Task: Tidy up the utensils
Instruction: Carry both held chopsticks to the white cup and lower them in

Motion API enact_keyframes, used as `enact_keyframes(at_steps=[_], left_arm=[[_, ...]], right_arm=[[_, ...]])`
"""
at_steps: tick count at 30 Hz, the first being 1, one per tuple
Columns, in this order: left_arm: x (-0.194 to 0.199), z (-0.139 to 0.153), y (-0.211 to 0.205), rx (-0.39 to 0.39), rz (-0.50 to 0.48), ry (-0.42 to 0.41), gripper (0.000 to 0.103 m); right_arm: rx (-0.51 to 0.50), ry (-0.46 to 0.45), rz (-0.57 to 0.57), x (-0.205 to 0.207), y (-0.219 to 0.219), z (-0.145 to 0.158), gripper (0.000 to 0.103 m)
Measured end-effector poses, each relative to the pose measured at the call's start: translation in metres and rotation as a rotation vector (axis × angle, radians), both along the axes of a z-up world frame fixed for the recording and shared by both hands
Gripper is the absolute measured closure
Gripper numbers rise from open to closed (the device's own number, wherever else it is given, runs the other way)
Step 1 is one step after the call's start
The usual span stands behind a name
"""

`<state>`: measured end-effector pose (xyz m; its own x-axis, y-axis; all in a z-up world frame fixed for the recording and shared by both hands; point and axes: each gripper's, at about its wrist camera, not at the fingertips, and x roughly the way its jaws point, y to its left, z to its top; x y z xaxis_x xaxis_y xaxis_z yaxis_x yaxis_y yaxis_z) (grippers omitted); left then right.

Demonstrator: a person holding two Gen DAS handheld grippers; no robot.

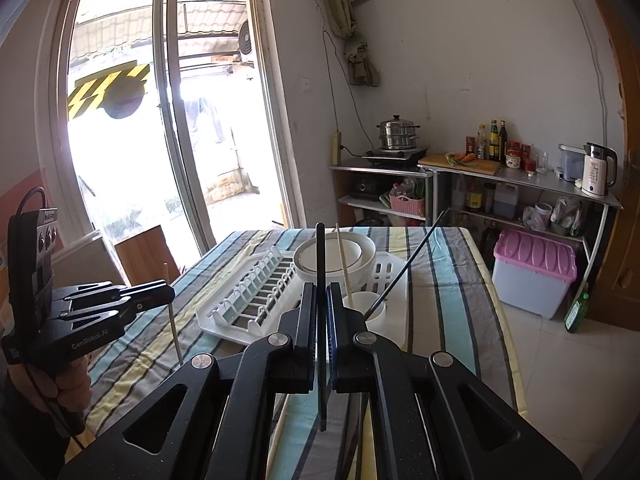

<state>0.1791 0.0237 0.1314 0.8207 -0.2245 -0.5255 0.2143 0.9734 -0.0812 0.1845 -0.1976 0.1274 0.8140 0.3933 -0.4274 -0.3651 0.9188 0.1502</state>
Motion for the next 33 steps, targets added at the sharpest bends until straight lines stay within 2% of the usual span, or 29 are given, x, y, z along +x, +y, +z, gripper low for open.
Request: enact_keyframes(at_steps=[15,22,28,33], left_arm=[[0.093,0.038,-0.036,-0.057,-0.059,-0.047,0.098],[0.138,0.048,-0.046,-0.115,-0.067,-0.053,0.098],[0.171,0.048,-0.054,-0.149,-0.064,-0.059,0.098],[0.196,0.031,-0.062,-0.167,-0.061,-0.04,0.098]], right_arm=[[0.034,-0.049,-0.034,0.05,-0.012,0.035,0.098],[0.057,-0.058,-0.047,0.078,-0.018,0.041,0.098],[0.075,-0.056,-0.062,0.101,-0.023,0.041,0.098],[0.083,-0.034,-0.068,0.119,-0.024,0.031,0.098]])
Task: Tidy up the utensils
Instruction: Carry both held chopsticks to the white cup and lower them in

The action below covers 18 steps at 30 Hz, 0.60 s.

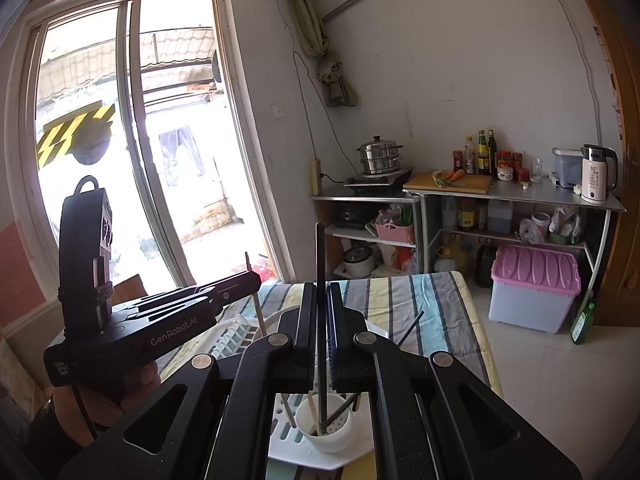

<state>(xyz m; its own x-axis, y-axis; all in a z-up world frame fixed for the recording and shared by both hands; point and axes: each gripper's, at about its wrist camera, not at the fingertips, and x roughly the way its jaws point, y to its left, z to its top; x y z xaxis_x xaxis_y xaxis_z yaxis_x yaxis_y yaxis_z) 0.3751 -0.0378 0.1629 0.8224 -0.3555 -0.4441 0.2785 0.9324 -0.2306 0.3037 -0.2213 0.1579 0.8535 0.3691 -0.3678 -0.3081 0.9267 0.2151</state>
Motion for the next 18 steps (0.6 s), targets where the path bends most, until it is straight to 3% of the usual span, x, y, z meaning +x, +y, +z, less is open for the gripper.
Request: enact_keyframes(at_steps=[18], left_arm=[[0.031,-0.075,0.005,-0.003,0.02,0.125,0.098]], right_arm=[[0.01,0.143,-0.023,0.038,-0.007,-0.054,0.098]])
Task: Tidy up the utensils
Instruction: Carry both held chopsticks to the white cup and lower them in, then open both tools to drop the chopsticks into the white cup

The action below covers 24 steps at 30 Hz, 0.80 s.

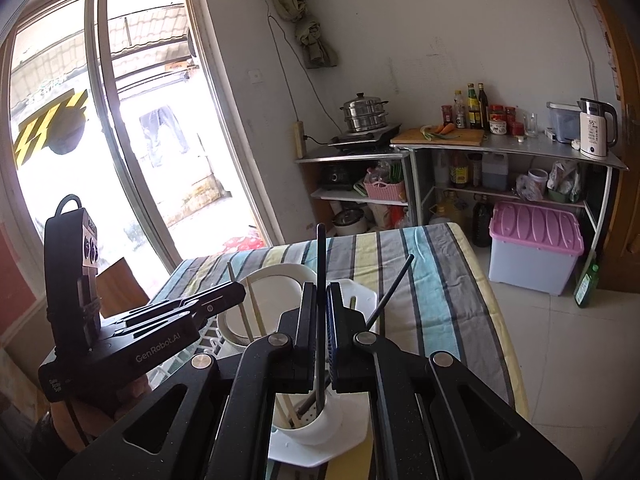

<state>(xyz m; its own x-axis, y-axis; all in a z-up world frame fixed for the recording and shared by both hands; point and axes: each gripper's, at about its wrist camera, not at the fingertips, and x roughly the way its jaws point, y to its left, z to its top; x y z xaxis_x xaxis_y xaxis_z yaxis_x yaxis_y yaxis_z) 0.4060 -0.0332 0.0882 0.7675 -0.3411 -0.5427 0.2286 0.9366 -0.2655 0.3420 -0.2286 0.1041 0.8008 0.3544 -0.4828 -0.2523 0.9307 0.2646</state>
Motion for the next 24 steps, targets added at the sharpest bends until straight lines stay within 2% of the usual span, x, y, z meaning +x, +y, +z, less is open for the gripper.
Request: enact_keyframes(at_steps=[13,17,24], left_arm=[[-0.003,-0.008,0.003,0.053,0.02,0.006,0.097],[-0.01,-0.005,0.003,0.074,0.024,-0.001,0.097],[-0.036,0.0,0.009,0.096,0.04,-0.014,0.094]], right_arm=[[-0.009,0.035,-0.029,0.005,-0.011,-0.005,0.098],[-0.027,0.021,-0.034,-0.002,-0.011,-0.003,0.089],[-0.046,0.014,-0.041,-0.018,-0.015,-0.003,0.087]])
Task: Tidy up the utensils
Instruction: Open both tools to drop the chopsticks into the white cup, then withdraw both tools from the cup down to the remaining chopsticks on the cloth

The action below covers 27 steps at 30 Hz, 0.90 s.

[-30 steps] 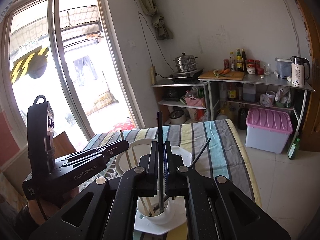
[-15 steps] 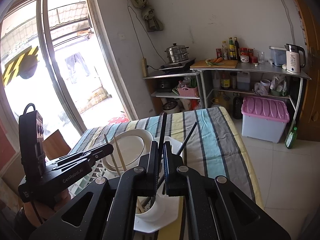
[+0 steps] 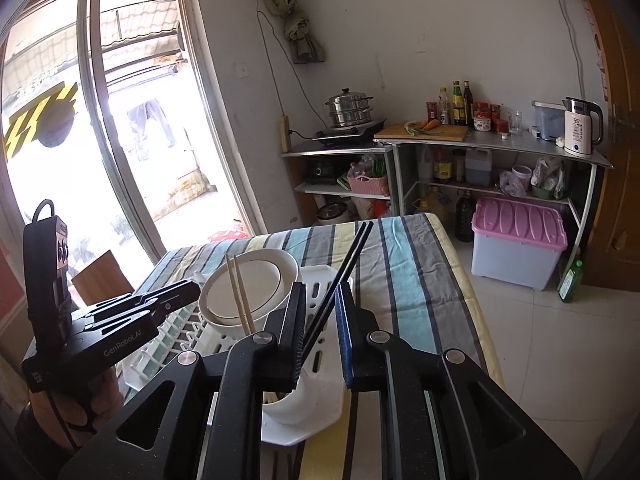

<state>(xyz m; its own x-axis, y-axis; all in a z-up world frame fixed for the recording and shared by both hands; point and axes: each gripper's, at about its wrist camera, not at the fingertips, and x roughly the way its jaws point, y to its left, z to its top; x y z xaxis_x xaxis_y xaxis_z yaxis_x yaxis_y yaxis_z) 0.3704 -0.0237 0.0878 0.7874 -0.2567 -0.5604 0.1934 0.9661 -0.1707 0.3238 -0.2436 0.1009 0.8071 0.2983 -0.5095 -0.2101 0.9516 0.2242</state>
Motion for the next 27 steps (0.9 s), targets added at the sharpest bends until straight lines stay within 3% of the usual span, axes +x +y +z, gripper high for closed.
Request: enact_keyframes(at_steps=[12,27], left_arm=[[-0.102,0.002,0.016,0.036,0.023,-0.054,0.094],[-0.225,-0.019,0.017,0.047,0.034,-0.067,0.094]], right_arm=[[-0.054,-0.042,0.025,-0.077,0.012,-0.005,0.087],[-0.097,-0.058,0.063,-0.173,0.03,-0.026,0.086]])
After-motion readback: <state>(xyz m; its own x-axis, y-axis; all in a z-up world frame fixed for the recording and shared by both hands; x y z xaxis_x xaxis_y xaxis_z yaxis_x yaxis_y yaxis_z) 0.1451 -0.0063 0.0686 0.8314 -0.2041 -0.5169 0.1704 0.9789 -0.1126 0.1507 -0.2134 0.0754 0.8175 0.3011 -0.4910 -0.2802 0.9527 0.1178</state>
